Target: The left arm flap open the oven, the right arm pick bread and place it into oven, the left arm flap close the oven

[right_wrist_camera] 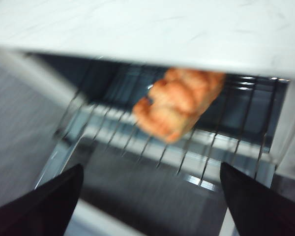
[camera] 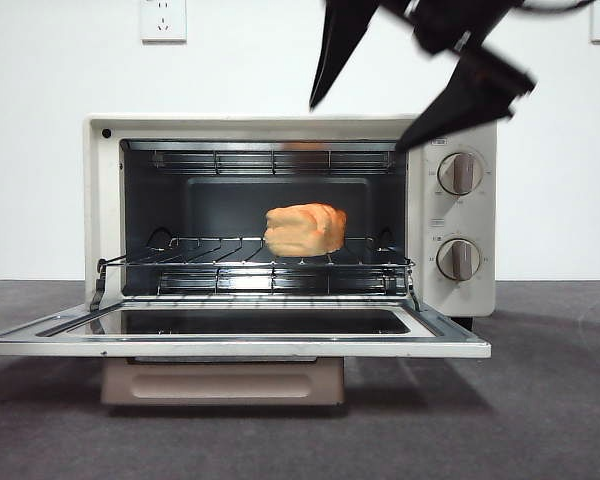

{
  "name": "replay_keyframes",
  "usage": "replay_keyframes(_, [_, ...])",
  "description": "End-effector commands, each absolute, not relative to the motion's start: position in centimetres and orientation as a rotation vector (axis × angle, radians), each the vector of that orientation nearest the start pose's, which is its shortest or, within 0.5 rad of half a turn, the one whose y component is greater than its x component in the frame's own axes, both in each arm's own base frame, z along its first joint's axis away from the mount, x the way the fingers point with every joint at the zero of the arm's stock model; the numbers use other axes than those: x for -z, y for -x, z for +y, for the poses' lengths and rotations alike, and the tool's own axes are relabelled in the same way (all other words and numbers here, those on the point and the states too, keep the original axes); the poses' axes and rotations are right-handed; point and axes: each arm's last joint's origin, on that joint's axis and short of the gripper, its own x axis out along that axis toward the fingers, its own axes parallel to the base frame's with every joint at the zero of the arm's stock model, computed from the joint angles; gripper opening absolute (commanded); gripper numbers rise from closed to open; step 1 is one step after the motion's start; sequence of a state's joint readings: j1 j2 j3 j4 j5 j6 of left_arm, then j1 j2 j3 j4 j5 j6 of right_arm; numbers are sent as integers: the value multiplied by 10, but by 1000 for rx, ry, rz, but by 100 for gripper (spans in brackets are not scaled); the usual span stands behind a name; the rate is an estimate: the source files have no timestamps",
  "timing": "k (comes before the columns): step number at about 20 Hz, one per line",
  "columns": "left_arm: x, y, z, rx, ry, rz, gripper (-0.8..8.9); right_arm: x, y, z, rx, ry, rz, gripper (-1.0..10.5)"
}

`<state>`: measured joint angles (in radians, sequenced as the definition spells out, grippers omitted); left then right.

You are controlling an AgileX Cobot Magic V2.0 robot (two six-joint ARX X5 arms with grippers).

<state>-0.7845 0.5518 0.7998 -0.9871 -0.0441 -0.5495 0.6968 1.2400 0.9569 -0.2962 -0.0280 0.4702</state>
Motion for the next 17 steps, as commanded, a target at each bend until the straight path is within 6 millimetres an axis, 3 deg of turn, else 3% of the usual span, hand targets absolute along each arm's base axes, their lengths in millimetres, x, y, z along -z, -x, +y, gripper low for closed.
replay_keyframes(1, [-300, -73, -72, 622, 259, 899, 7, -310, -185, 162, -658, -159, 669, 444])
replay_keyframes(4, [-297, -94, -79, 661, 272, 933, 7, -329, -156, 139, -735, -113, 643, 444])
replay_keyframes(6, [-288, -119, -78, 624, 257, 967, 7, -338, -136, 122, -743, -92, 627, 443])
replay_keyframes(11, [-267, -165, -52, 599, 405, 1047, 7, -347, -108, 97, -735, -91, 614, 444])
replay_keyframes(17, [-242, -184, -17, 509, 607, 995, 7, -347, -80, 71, -668, -64, 624, 444])
